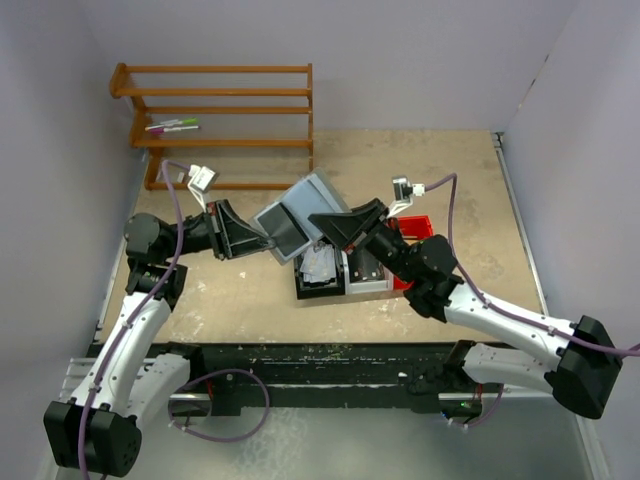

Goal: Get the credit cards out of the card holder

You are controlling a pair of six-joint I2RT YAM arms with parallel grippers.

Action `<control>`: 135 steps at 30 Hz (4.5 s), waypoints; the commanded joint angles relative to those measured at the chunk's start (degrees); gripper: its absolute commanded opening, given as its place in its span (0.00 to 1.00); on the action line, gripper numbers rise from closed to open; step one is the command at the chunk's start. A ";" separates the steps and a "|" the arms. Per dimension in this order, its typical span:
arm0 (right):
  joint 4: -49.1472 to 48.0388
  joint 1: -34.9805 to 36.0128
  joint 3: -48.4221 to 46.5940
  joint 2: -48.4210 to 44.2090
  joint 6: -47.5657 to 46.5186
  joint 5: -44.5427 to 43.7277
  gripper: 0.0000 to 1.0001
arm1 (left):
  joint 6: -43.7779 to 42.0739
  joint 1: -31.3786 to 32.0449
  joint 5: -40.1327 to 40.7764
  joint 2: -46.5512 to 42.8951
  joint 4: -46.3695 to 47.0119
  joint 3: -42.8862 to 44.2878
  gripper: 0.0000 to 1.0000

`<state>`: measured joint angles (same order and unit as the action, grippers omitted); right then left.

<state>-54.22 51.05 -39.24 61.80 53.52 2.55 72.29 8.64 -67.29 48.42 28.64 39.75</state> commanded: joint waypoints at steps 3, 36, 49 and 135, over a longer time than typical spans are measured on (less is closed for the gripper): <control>6.78 -0.84 0.13 -5.43 1.73 -1.21 0.58 | -8.20 -0.03 0.50 0.01 -7.89 4.26 0.03; 45.42 -11.17 -28.27 3.69 -14.03 39.72 0.60 | -40.21 -0.03 -8.79 2.51 -36.11 17.81 0.00; 47.01 -9.78 -28.96 7.01 -15.61 39.69 0.59 | -41.40 -0.03 -9.24 2.87 -36.99 18.25 0.00; 9.80 -9.16 -13.23 5.84 7.63 44.96 0.09 | -38.72 -0.03 -11.67 0.72 -34.28 19.54 0.00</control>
<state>-40.14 41.93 -51.75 69.25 59.66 46.15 33.39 8.64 -79.29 49.74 -9.34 57.01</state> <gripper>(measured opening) 0.099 0.092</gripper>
